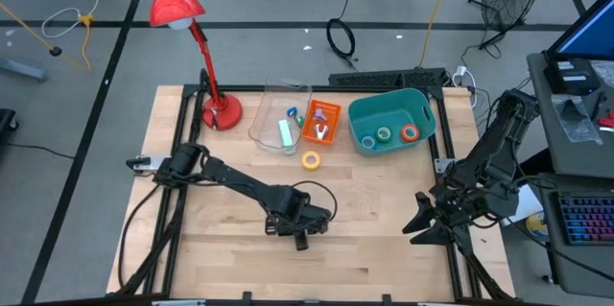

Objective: Pick and place Stapler, Stapler remover, tape
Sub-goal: Put the black stapler into the transparent bin

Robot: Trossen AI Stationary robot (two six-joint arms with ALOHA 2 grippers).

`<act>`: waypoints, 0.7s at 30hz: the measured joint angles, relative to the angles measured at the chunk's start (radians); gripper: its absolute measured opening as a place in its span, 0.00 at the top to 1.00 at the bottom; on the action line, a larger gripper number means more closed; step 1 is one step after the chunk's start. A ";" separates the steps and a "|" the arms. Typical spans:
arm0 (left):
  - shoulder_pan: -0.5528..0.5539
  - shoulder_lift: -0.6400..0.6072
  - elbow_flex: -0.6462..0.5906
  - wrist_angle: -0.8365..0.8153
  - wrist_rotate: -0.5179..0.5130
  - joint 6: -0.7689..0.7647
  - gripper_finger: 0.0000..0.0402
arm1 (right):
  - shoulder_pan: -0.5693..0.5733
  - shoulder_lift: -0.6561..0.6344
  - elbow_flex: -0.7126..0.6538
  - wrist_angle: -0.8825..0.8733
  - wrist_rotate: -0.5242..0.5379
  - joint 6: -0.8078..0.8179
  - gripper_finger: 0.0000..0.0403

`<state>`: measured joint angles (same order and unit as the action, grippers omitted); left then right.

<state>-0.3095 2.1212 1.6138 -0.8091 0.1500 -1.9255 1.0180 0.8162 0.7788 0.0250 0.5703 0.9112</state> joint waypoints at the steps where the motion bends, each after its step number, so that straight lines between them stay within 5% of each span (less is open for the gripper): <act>1: 0.002 0.000 0.000 0.000 0.005 0.008 0.44 | 0.000 0.000 0.000 0.000 0.000 0.000 0.61; 11: 0.021 0.000 0.000 0.012 0.060 0.046 0.65 | 0.000 0.000 0.000 0.000 0.000 -0.008 0.61; 21: 0.042 -0.027 0.050 0.026 0.038 0.132 0.62 | 0.000 0.000 0.000 0.000 0.000 -0.011 0.61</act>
<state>-0.2671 2.0938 1.6635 -0.7834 0.1877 -1.7933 1.0180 0.8162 0.7788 0.0250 0.5701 0.9001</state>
